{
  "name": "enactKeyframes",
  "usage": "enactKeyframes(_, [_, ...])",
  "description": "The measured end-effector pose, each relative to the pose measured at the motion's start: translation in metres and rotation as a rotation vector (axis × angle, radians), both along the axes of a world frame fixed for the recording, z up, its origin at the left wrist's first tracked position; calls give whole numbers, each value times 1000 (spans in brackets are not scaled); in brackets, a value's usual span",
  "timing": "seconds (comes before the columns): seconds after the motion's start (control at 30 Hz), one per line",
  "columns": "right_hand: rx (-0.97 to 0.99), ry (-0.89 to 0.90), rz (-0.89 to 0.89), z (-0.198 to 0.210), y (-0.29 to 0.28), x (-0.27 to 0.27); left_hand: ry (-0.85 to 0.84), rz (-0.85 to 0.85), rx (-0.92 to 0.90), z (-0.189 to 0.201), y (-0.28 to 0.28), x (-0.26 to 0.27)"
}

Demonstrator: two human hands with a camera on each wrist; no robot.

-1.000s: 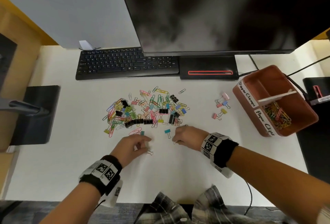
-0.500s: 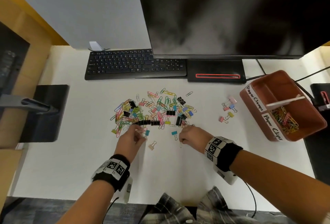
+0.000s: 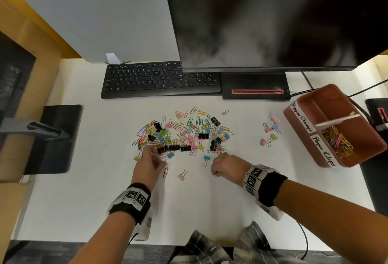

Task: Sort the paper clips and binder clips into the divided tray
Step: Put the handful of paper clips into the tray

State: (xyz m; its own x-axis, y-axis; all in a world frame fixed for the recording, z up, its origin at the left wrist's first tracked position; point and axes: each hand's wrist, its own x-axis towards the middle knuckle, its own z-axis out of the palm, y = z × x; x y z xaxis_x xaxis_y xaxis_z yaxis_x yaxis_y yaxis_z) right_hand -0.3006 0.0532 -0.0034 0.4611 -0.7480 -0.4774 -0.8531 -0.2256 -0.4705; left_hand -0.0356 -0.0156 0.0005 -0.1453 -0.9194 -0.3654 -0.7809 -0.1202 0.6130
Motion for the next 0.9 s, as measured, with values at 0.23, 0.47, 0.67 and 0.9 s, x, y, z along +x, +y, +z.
enactKeyframes(0.23, [86,105,-98,2,-2,7,-53,69,1,-6,-7,-1])
enactKeyframes(0.47, [74,192,-78,3,1,13,-154,-41,-72,-10,-8,1])
enactKeyframes(0.67, [114,150,-116,5,1,11,-258,-157,-157,-7,-13,-4])
enactKeyframes(0.9, [148,1,-282,11,-5,-1,-412,-320,-96,-7,-32,-11])
